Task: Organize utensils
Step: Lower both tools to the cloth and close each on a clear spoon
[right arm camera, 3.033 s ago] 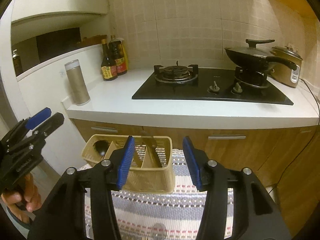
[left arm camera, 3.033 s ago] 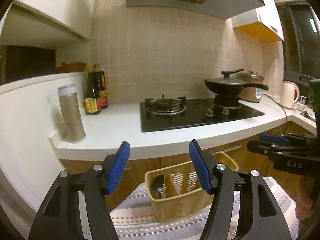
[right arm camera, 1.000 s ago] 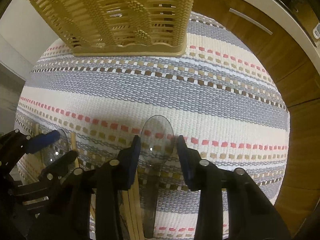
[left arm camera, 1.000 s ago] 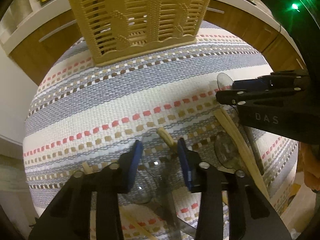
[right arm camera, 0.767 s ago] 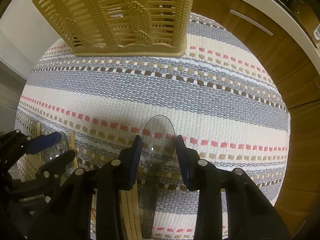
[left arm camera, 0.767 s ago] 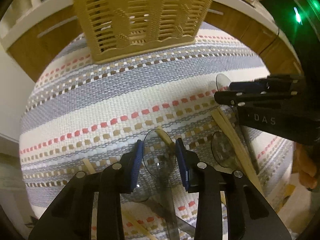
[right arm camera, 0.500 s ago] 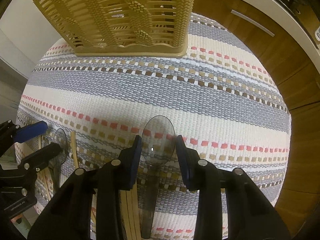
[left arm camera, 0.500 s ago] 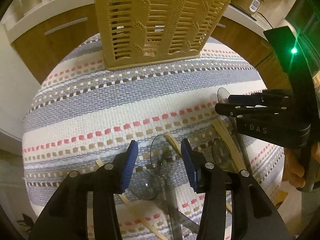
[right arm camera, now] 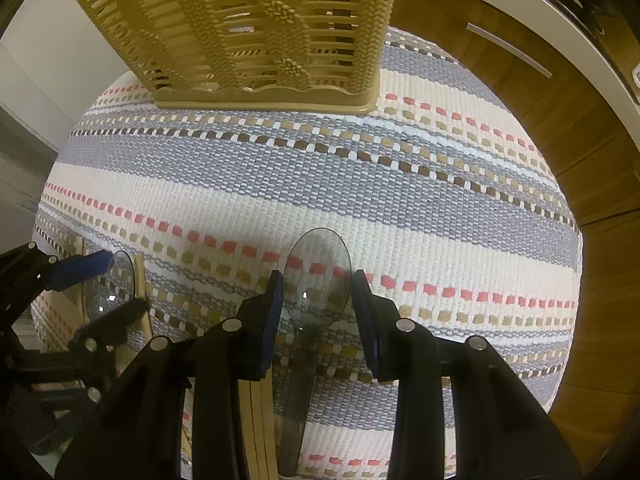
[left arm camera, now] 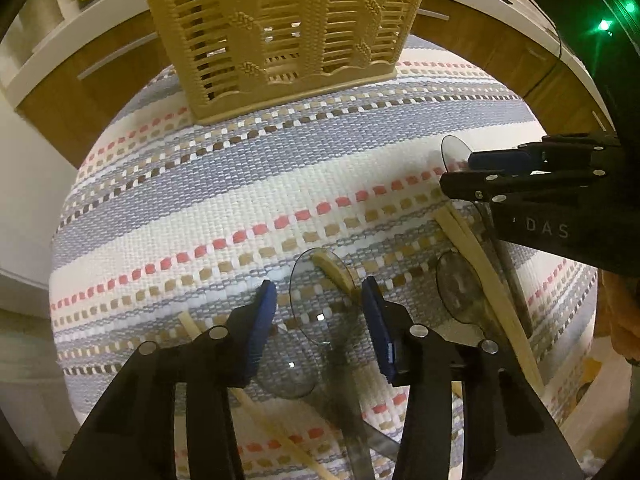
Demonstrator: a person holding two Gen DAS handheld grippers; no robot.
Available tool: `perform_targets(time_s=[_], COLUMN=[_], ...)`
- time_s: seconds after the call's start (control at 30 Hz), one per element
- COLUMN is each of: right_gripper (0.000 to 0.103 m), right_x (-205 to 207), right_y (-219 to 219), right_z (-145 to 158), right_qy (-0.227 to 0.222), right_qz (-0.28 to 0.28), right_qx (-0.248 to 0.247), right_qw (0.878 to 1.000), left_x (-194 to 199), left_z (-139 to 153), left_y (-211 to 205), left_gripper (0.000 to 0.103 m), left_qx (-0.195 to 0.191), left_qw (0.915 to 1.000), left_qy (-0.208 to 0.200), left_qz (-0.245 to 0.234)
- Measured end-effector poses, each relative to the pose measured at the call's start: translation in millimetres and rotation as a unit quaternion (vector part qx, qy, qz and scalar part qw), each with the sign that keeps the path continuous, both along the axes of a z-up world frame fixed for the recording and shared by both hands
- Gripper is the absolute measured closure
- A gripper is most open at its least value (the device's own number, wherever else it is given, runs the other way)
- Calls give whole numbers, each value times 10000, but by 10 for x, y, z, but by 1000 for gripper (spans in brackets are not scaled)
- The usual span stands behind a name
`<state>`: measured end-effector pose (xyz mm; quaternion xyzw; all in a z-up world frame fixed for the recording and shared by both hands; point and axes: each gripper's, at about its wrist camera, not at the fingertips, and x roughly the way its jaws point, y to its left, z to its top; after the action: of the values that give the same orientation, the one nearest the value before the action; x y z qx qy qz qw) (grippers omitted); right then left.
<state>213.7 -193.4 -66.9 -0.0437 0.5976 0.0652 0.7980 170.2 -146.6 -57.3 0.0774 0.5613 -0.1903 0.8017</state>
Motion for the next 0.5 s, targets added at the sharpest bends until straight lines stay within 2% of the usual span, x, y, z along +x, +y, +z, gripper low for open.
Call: perform_targets(time_s=[0.37, 0.5], right_gripper=[71, 71], right_x=[-22, -16], right_y=[12, 18], right_z=[-1, 2], right_qy=[18, 25], right_qz=[113, 141], right_qx=[3, -8], right_qw=[9999, 9999], left_x=[-47, -110], left_z=[-20, -35], left_y=[120, 132], left_gripper=[60, 59], left_qx=[51, 86], left_qw=[9990, 9988], left_qy=[-1, -65], left_qz=[-449, -467])
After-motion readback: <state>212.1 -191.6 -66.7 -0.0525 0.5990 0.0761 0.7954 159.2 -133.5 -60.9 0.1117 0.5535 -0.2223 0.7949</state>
